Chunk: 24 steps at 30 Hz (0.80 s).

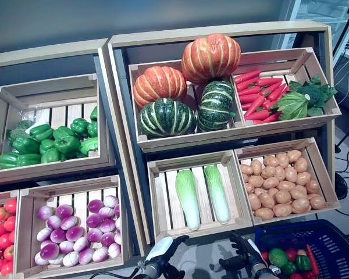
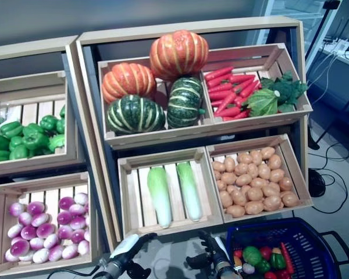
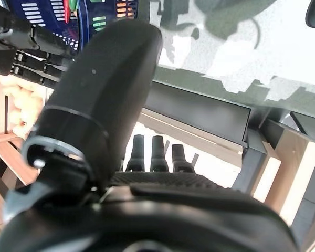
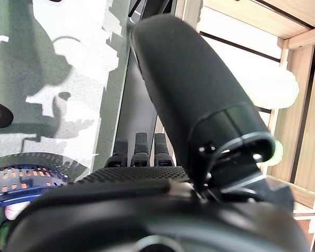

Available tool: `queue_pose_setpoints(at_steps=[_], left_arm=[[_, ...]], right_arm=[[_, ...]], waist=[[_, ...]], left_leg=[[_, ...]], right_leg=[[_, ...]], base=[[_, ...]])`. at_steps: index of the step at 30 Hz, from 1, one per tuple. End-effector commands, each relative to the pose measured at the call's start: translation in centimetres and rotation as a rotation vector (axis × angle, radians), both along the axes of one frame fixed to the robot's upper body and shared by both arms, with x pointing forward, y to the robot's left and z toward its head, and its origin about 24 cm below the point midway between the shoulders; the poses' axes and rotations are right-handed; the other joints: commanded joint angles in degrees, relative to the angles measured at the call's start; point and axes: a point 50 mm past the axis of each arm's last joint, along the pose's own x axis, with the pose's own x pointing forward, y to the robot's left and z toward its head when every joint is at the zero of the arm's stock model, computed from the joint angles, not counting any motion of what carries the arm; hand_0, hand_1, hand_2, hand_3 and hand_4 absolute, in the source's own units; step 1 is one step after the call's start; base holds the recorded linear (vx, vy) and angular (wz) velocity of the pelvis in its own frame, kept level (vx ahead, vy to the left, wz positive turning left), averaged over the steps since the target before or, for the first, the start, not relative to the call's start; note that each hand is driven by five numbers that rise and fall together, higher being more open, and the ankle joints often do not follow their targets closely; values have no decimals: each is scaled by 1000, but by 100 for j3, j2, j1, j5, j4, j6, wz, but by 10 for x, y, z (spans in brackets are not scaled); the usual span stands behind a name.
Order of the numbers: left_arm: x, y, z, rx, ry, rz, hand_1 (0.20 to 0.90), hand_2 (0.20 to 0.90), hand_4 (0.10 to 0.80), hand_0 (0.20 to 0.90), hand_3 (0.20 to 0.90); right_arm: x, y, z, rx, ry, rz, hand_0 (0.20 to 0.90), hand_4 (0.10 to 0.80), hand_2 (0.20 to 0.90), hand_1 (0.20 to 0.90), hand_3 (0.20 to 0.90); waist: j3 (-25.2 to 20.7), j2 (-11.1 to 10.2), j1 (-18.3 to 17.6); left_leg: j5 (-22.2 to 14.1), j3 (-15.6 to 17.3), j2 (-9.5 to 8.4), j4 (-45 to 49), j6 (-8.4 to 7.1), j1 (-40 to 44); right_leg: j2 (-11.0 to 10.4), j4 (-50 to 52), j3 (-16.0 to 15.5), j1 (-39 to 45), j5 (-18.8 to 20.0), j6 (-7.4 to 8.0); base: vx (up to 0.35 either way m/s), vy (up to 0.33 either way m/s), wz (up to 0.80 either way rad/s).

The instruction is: Put vegetables into the basket

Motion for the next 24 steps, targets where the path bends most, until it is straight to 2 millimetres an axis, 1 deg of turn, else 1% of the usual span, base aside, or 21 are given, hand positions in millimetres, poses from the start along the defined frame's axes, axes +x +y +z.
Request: queue_pose_setpoints(at_steps=[1,6,9,10,12,20,24], left_arm=[[47,1,21,-32,-147,-12,900,900,800,900,900],[46,1,19,-28,-131,-8,900,900,800,900,900],[40,-1,13,-54,-3,-27,900,900,800,900,900],[37,-3,10,-85,64,-38,900,900,800,900,900],[34,-4,8,-92,95,-41,900,900,800,900,900],[36,-1,9,-67,50,-27,900,900,800,900,900],[37,0,10,-11,-12,-48,900,900,800,900,900]], right_arm=[[48,13,19,71,-154,-5,900,800,900,900,900],[47,11,19,66,-148,-23,900,800,900,900,900],[46,13,18,76,-141,-27,900,800,900,900,900],[46,13,17,73,-137,-33,900,800,900,900,900],[47,13,17,73,-134,-43,900,800,900,900,900],[41,10,13,108,-99,-90,900,800,900,900,900],[41,9,14,98,-108,-104,900,800,900,900,900]], waist=[[72,-325,-31],[50,-334,-47],[42,-330,-59],[47,-324,-70],[46,-311,-80],[33,-285,-84],[19,-275,-72]], left_leg=[[-491,258,-435,14,173,255],[-507,306,-425,15,181,300],[-510,322,-428,18,183,309],[-511,333,-426,18,182,316],[-520,354,-417,16,185,334],[-507,356,-409,18,186,335],[-505,342,-407,14,182,339]], right_leg=[[135,84,348,127,-83,-125],[155,97,370,146,-95,-136],[162,96,388,149,-93,-134],[161,99,392,151,-94,-134],[159,96,388,159,-100,-131],[170,87,386,172,-110,-145],[175,77,375,183,-112,-150]], base=[[0,0,0],[18,-5,-4],[7,-4,-1],[0,0,0],[10,-3,-2],[7,-3,-2],[0,0,0]])
